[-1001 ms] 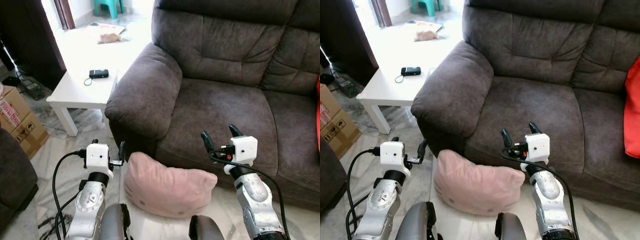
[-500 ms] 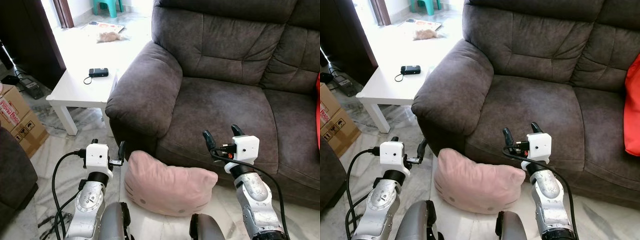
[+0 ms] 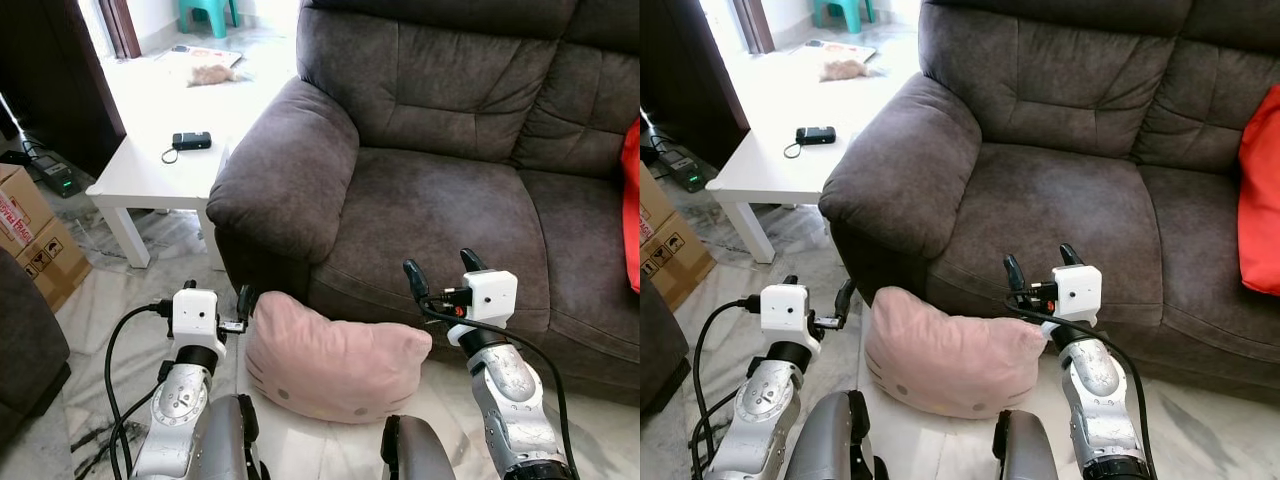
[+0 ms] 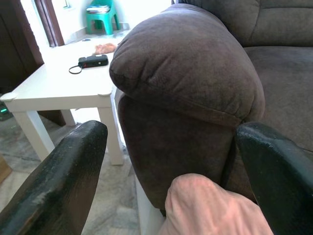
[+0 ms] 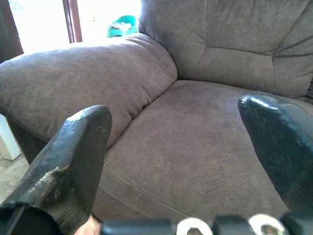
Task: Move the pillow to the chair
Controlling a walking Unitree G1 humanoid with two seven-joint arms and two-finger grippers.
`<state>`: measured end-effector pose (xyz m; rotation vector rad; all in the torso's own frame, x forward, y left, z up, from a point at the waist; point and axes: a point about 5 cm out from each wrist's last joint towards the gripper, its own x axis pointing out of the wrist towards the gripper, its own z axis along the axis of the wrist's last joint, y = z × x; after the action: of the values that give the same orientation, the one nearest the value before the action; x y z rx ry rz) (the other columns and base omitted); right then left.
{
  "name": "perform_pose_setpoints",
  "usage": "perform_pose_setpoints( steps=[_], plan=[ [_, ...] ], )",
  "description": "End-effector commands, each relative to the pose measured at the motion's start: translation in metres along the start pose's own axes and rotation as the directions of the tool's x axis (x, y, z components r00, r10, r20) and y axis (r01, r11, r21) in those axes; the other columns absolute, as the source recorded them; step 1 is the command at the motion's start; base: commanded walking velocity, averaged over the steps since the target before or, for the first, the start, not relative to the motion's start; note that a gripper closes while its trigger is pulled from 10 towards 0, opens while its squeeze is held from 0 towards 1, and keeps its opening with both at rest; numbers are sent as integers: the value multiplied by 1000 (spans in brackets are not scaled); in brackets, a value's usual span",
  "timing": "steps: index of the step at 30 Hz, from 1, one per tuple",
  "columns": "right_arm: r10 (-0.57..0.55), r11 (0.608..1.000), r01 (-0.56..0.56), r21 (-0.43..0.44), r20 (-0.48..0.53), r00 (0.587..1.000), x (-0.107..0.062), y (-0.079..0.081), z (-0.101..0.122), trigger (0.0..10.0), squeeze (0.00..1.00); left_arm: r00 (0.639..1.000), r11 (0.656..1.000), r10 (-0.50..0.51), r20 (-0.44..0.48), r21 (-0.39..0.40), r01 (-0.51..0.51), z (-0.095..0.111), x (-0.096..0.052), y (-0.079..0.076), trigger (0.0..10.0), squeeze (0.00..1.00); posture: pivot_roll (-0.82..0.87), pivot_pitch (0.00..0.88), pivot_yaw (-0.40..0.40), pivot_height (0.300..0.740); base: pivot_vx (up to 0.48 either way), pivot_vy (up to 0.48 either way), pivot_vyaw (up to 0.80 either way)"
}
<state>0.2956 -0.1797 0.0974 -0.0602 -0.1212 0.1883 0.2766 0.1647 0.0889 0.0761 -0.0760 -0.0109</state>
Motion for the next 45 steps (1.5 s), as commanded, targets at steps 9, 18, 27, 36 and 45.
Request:
perform_pose_setpoints(
  steps=[9, 18, 27, 36, 45],
  plan=[
    [17, 1000, -17, -5, 5, 1000, 0, 1, 1, 10000, 0, 997, 1000, -2, -79, -16, 0, -13, -3, -1, 10000, 0, -7, 96, -47, 564, 111, 0, 0],
    [24, 1000, -24, -11, 5, 1000, 0, 1, 2, 10000, 0, 986, 1000, 10, -168, -20, -14, -34, -12, 2, 10000, 0, -8, 99, -47, 564, 294, 0, 0],
    [43, 998, -43, -39, 9, 999, 0, 2, 3, 10000, 0, 981, 999, 31, -189, -19, -35, -40, -16, 5, 10000, 0, -9, 101, -49, 564, 320, 0, 0],
    [30, 999, -30, -11, 10, 999, 1, 2, 3, 10000, 0, 982, 999, 25, -187, -24, -30, -40, -15, 4, 10000, 0, -9, 101, -49, 564, 331, 0, 234],
    [31, 999, -31, -10, 9, 999, 2, 2, 3, 10000, 0, 952, 993, -108, -286, -82, 88, -56, -19, -8, 10000, 0, -8, 103, -49, 564, 227, 0, 0]
  ],
)
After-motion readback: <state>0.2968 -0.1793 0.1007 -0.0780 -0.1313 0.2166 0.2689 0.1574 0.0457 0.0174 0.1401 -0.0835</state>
